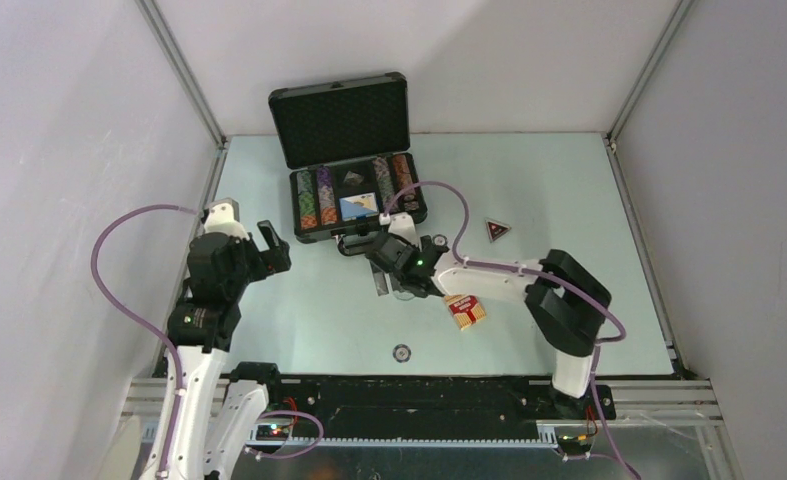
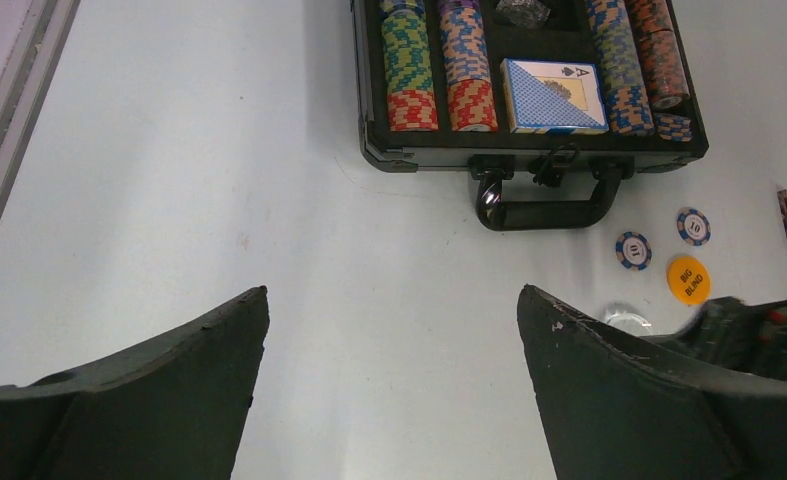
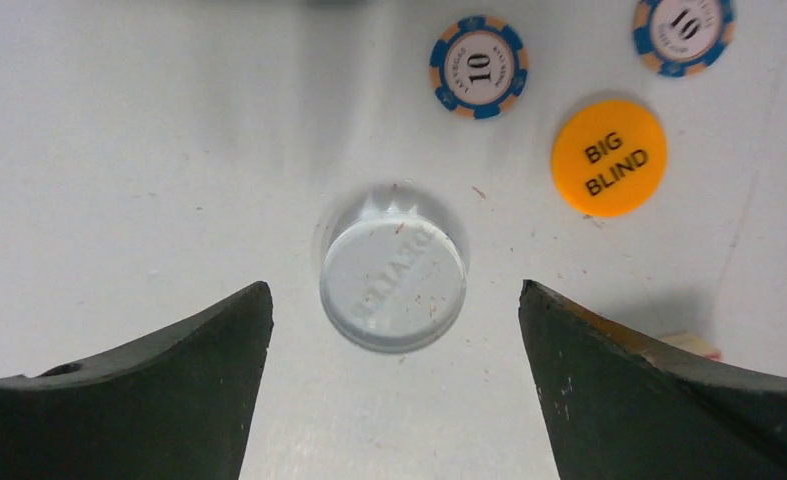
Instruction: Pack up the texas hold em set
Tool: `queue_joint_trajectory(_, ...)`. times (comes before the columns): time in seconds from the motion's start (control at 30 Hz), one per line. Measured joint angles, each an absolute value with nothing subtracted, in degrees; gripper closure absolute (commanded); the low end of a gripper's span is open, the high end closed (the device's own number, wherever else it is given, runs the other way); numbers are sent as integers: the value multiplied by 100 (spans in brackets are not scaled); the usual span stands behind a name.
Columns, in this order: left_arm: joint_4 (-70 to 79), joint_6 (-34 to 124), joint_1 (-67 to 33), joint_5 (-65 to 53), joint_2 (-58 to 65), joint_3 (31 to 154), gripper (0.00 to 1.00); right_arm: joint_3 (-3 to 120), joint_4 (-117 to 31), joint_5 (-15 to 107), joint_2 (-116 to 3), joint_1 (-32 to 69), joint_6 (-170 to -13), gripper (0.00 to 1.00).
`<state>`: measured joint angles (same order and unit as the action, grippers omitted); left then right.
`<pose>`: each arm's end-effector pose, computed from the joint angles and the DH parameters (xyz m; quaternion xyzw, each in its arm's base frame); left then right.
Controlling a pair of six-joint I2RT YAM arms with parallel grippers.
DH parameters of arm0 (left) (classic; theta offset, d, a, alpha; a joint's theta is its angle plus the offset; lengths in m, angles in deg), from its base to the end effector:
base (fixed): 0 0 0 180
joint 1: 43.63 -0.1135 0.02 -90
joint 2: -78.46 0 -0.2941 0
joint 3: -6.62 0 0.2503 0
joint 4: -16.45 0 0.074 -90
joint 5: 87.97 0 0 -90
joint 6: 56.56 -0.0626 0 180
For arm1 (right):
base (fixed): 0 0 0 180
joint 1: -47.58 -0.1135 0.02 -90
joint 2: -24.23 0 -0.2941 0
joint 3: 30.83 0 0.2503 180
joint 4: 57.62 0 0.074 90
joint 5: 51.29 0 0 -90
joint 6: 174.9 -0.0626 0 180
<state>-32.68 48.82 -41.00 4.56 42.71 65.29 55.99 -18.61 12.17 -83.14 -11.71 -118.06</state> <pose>0.1343 -0.0034 0.3225 -0.1058 0.8423 -0.0642 0.5247 0.2324 0.3365 0.1942 -0.1536 0.9285 0.0313 0.3367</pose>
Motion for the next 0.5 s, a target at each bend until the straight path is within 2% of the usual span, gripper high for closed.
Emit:
queue_joint_trajectory(0.27, -3268, 4880, -4080, 451, 4247, 6529, 2, 5599, -1327, 922, -7156, -989, -11826, 2)
queue_joint_trajectory(0.5, -3268, 4880, -3940, 425, 4249, 6529, 2, 5013, -337, 714, -6489, -82, -13299, 1)
